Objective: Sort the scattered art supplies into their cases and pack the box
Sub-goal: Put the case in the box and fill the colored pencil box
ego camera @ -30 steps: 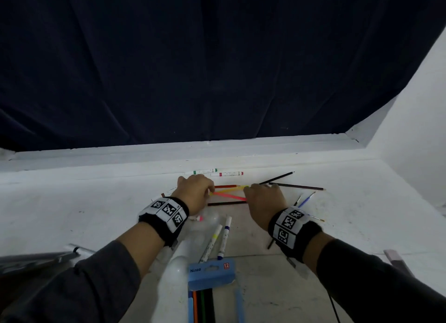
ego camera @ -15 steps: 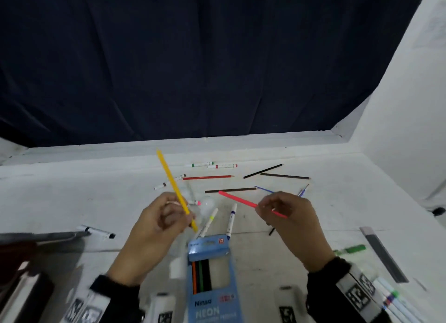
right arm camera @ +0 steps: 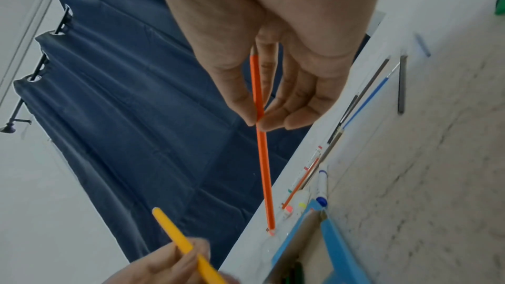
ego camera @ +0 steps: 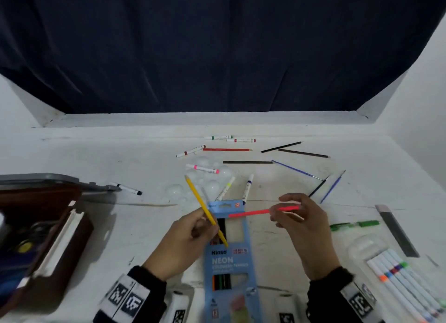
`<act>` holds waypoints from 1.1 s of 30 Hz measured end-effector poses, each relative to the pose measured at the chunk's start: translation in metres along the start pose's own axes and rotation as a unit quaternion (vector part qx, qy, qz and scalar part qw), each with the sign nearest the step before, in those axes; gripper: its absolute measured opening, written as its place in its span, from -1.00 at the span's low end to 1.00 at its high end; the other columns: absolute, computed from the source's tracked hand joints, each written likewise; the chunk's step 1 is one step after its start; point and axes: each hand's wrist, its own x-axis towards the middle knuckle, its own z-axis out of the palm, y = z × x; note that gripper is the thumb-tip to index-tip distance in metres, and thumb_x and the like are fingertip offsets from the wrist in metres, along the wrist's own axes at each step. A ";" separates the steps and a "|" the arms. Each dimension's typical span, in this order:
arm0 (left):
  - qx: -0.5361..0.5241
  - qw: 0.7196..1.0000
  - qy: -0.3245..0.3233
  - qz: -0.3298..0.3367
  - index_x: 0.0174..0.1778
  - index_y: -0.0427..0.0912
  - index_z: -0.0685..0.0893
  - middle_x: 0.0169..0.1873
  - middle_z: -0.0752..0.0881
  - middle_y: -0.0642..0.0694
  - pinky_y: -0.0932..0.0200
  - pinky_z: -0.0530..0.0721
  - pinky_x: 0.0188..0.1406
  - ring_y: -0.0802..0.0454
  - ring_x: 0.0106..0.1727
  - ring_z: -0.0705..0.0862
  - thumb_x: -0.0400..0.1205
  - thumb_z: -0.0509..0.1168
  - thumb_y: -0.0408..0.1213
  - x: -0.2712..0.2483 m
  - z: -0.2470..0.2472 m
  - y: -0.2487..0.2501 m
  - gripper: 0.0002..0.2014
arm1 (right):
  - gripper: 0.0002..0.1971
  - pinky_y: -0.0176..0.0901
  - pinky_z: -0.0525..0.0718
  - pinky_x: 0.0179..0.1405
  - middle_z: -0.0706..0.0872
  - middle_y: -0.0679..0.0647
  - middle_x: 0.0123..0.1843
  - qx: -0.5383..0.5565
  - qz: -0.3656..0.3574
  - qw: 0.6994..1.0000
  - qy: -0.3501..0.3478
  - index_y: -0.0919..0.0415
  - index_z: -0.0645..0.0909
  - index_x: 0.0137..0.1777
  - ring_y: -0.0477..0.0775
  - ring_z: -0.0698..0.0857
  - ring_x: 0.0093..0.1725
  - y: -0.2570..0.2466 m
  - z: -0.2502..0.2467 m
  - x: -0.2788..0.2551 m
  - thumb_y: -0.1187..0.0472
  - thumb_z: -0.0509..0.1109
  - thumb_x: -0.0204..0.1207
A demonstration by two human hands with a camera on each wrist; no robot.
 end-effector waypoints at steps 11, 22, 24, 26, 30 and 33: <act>0.098 0.992 -0.068 -0.038 0.06 0.08 0.60 -0.13 0.83 -0.09 -0.23 0.73 0.06 -0.10 -0.06 0.79 0.70 0.24 0.10 0.041 0.009 0.002 -0.80 | -0.93 -0.24 0.72 -0.22 0.82 0.00 -0.13 -0.122 -0.067 0.989 -0.048 0.06 0.53 0.06 -0.08 0.78 -0.17 0.014 0.027 0.019 0.25 0.34 0.67; 0.324 0.941 -0.096 -0.039 -0.18 -0.20 0.72 -0.20 0.72 -0.07 0.12 0.65 -0.16 0.02 -0.17 0.69 0.62 0.42 0.00 0.088 0.007 0.000 -0.70 | -0.88 -0.42 0.54 -0.49 0.77 0.19 -0.22 -0.275 -0.017 0.941 -0.197 0.12 0.39 0.17 -0.16 0.69 -0.45 0.020 0.053 0.054 0.21 0.26 0.72; 0.343 0.932 -0.111 -0.045 -0.23 -0.18 0.72 -0.23 0.71 -0.03 0.16 0.62 -0.21 0.04 -0.20 0.68 0.58 0.45 0.03 0.089 0.007 -0.003 -0.69 | -0.88 -0.46 0.51 -0.53 0.76 0.22 -0.20 -0.292 -0.006 0.933 -0.211 0.14 0.40 0.16 -0.14 0.69 -0.44 0.022 0.056 0.060 0.22 0.27 0.71; 0.373 0.919 -0.119 -0.044 -0.23 -0.10 0.67 -0.26 0.63 0.06 0.22 0.54 -0.29 0.11 -0.24 0.61 0.54 0.48 0.06 0.088 0.006 -0.006 -0.71 | -0.88 -0.47 0.51 -0.53 0.77 0.21 -0.18 -0.307 0.000 0.924 -0.227 0.18 0.43 0.17 -0.08 0.69 -0.39 0.024 0.060 0.064 0.24 0.29 0.70; 0.403 0.909 -0.097 -0.042 0.18 0.00 0.51 -0.01 0.58 0.03 0.08 0.64 -0.11 0.02 -0.05 0.62 0.41 0.51 0.23 0.082 0.006 -0.013 -0.43 | -0.82 -0.44 0.57 -0.38 0.75 0.12 -0.13 -0.350 -0.007 0.902 -0.252 0.24 0.51 0.21 -0.02 0.70 -0.24 0.030 0.062 0.069 0.27 0.35 0.65; 0.432 0.897 -0.094 -0.013 0.62 0.04 0.27 0.47 0.39 -0.02 -0.08 0.58 0.29 -0.07 0.37 0.52 0.40 0.46 0.35 0.078 0.004 -0.019 -0.06 | -0.80 -0.28 0.63 -0.24 0.69 0.02 -0.13 -0.355 0.015 0.894 -0.271 0.23 0.53 0.23 -0.02 0.67 -0.19 0.034 0.065 0.072 0.27 0.35 0.64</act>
